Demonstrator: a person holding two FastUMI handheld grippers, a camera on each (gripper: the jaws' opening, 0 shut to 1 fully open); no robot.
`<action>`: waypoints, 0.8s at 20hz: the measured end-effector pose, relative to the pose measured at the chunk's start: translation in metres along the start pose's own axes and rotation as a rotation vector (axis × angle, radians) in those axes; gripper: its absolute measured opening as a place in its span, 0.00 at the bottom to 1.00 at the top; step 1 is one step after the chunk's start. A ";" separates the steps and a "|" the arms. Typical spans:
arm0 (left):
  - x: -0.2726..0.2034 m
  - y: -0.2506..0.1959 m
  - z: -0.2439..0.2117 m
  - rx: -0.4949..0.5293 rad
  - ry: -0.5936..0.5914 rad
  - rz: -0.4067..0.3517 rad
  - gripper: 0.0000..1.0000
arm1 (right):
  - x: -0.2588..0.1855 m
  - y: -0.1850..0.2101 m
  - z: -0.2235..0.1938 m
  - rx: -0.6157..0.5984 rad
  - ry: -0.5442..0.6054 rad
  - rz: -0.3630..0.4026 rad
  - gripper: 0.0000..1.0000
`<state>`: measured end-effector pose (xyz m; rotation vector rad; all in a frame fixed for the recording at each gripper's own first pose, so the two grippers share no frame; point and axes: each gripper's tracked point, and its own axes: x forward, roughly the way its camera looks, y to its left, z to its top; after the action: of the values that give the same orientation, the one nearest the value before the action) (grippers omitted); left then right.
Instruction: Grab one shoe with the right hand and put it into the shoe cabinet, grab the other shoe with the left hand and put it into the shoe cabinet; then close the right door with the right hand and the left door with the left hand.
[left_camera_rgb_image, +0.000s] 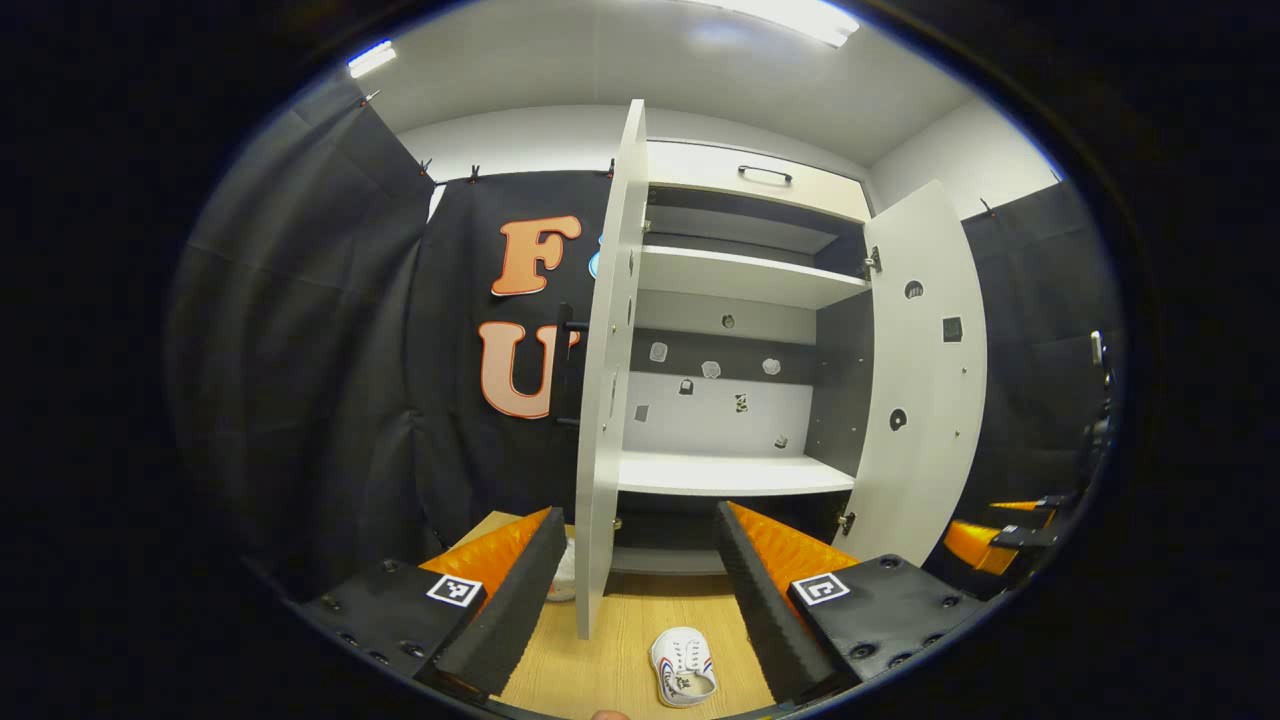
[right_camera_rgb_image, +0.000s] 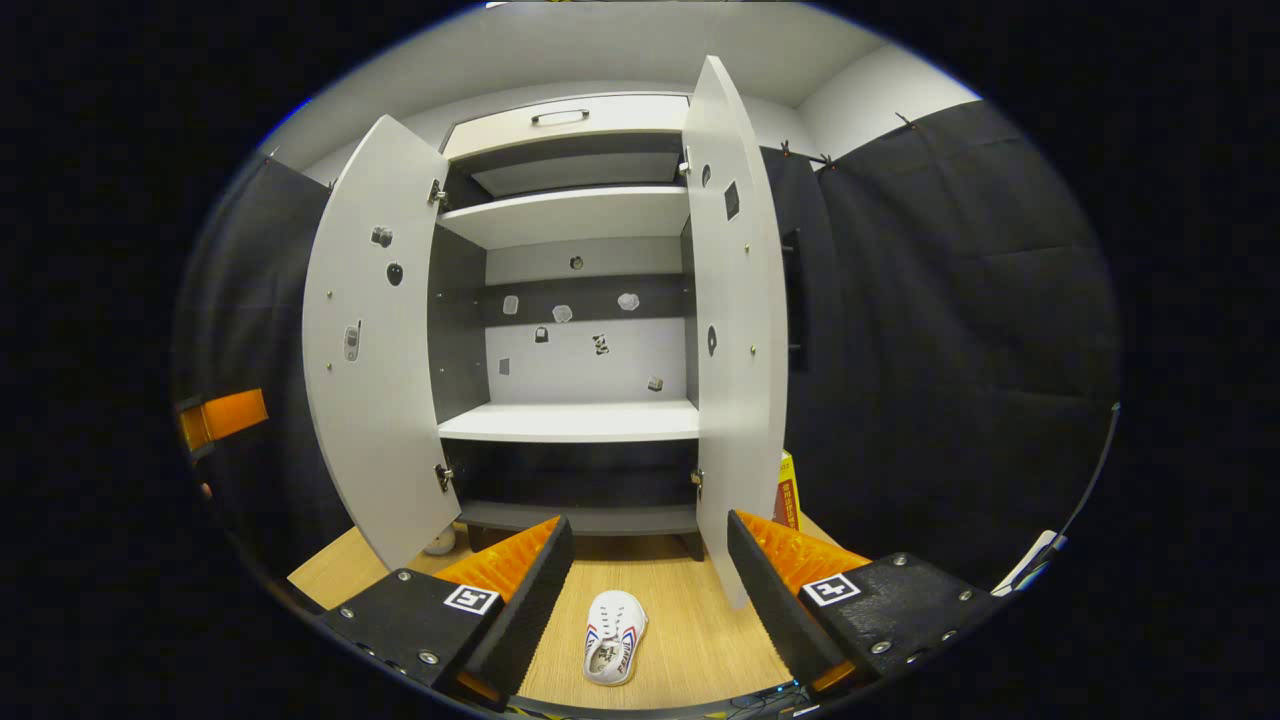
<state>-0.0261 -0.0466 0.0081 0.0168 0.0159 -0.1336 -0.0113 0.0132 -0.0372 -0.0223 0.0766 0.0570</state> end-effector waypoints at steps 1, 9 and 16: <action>-0.001 0.002 0.002 0.004 -0.004 0.003 0.94 | 0.005 0.004 -0.012 0.009 0.020 0.007 0.94; -0.010 0.020 -0.002 0.031 0.003 0.036 0.97 | 0.063 0.026 -0.128 0.059 0.243 0.017 0.95; -0.018 0.047 -0.001 0.051 0.010 0.107 0.99 | 0.108 0.018 -0.233 -0.011 0.413 0.003 0.93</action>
<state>-0.0377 0.0022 0.0077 0.0691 0.0214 -0.0265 0.0776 0.0319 -0.2780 -0.0451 0.4896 0.0550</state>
